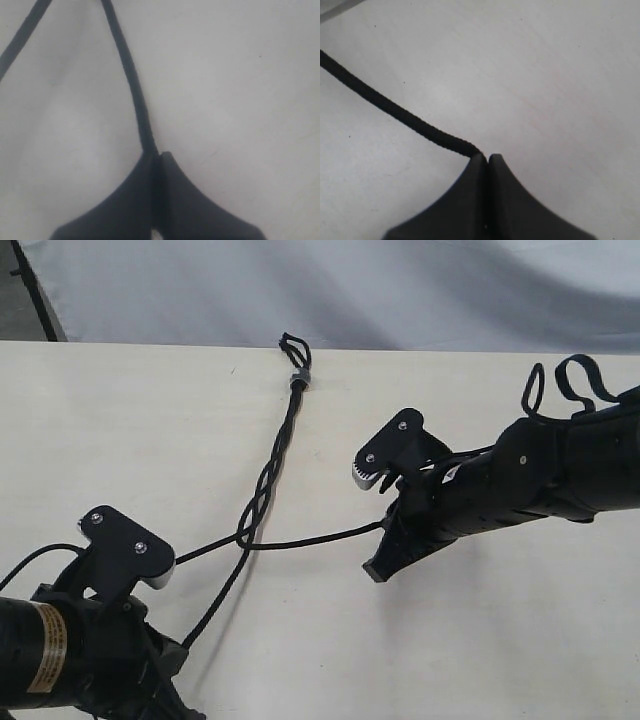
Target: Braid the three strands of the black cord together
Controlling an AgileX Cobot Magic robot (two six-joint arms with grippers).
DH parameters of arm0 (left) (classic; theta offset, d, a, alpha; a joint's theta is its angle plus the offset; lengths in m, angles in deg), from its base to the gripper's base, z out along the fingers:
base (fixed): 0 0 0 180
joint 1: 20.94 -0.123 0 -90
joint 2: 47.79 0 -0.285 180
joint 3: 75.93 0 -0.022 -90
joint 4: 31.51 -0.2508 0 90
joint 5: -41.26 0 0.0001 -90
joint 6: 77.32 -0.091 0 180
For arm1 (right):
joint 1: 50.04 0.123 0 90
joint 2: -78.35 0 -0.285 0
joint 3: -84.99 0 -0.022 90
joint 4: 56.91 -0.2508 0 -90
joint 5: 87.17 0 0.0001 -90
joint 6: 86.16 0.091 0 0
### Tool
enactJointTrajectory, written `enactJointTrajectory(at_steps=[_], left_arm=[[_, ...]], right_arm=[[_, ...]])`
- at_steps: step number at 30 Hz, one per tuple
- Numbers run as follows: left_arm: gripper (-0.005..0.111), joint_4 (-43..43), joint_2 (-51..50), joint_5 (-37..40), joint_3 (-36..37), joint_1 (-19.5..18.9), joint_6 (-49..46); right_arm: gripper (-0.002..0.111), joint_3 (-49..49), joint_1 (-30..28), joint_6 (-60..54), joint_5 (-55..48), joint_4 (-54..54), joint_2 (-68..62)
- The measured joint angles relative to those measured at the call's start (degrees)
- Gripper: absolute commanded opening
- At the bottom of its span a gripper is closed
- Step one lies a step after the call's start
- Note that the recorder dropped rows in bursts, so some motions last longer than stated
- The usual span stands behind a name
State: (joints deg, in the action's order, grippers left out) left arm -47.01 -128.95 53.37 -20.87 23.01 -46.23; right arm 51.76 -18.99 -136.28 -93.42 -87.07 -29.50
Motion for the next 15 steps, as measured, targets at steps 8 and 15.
enactJointTrajectory(at_steps=[8,15], left_arm=[[0.025,0.10,0.00,0.00,0.00,0.00,0.00],[0.058,0.10,0.00,0.00,0.00,0.00,0.00]], right_arm=[[0.003,0.00,0.00,-0.22,0.00,0.12,0.00],[0.050,0.00,0.00,-0.22,0.50,0.00,0.00]])
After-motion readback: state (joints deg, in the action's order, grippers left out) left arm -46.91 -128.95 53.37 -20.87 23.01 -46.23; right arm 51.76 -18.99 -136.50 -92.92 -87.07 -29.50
